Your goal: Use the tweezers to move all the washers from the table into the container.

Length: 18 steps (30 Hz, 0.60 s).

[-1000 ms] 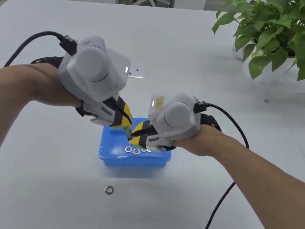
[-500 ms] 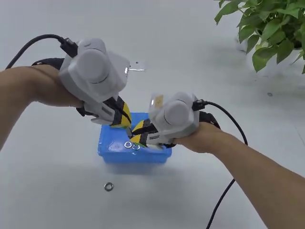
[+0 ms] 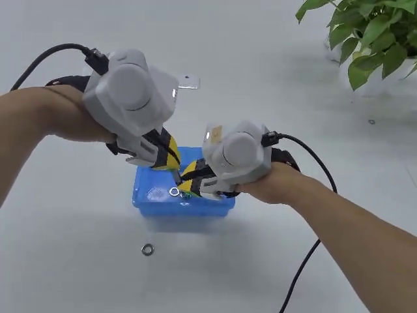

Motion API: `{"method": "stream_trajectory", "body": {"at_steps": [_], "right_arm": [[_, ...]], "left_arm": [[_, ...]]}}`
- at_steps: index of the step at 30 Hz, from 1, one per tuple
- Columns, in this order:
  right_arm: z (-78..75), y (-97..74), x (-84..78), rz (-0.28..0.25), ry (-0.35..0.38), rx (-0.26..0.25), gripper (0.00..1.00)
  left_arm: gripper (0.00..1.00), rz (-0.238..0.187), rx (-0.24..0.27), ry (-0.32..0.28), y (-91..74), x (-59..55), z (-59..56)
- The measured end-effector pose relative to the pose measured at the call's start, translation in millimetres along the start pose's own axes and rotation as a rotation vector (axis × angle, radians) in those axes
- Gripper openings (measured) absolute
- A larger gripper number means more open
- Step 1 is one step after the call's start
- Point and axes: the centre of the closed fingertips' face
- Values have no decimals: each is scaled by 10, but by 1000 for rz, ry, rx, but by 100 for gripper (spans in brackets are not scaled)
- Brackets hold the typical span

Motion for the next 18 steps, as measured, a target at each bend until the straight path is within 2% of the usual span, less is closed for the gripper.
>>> {"method": "stream_trajectory", "body": {"at_steps": [18], "right_arm": [[5,-13,5,-2,0,0,10]], "left_arm": [[5,1,-3,4,-7,16,-8]]}}
Point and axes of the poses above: the centre of the closed fingertips' face, and the gripper's own axes: y roughly forward along the fingers, z roughly to its left, x roughly out of its top, and after that the axes turned 2 degrees about -z, right-handed
